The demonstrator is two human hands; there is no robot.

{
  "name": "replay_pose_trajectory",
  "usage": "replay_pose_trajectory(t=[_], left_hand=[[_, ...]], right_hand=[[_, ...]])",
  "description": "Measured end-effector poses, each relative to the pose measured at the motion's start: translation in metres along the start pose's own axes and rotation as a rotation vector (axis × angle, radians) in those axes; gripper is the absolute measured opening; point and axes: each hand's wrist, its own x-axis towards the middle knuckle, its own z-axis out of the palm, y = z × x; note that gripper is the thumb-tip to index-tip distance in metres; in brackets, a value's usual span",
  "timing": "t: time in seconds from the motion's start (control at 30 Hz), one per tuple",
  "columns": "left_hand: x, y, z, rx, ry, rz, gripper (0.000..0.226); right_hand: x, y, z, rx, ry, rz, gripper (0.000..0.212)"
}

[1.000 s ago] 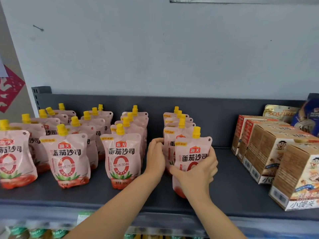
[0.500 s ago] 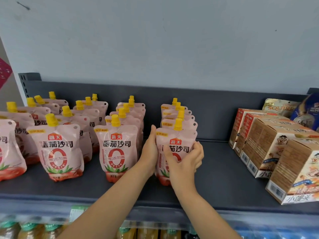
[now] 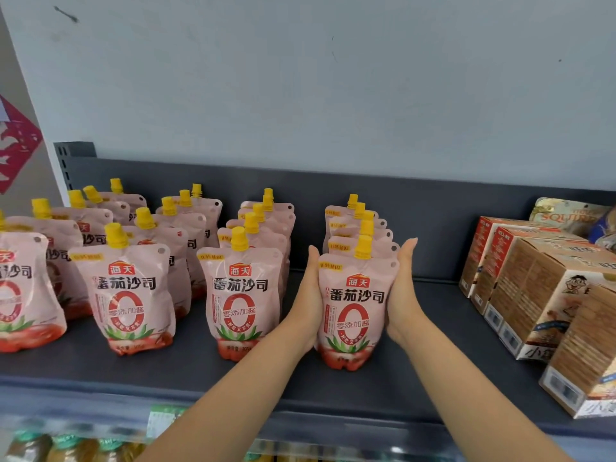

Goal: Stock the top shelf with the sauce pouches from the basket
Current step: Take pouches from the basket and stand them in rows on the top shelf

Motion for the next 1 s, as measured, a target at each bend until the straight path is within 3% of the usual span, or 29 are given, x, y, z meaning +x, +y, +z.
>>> replay_pose_trajectory(t=[0.17,0.67,0.77,0.9,1.0], left_hand=[[0.005,-0.002,-0.001,-0.004,0.009,-0.017,0.059],[0.003,0.0,0.004,0.029,0.04,-0.021,0.053],[-0.001,0.002,0.005,0.065,0.068,-0.022,0.056],[-0.019,0.007,0.007,0.132,0.119,-0.034,0.055],[-0.038,0.008,0.008,0.212,0.141,0.01,0.043]], right_hand=[[-0.002,0.006,0.002,0.164,-0.041,0.046,0.094],[0.006,0.011,-0.006,0.1,-0.005,0.094,0.081],[0.002,0.007,-0.003,0.025,0.064,0.081,0.085],[-0.004,0.024,-0.013,-0.107,0.248,0.03,0.118],[-0.032,0.019,-0.001,-0.212,0.354,-0.044,0.1]])
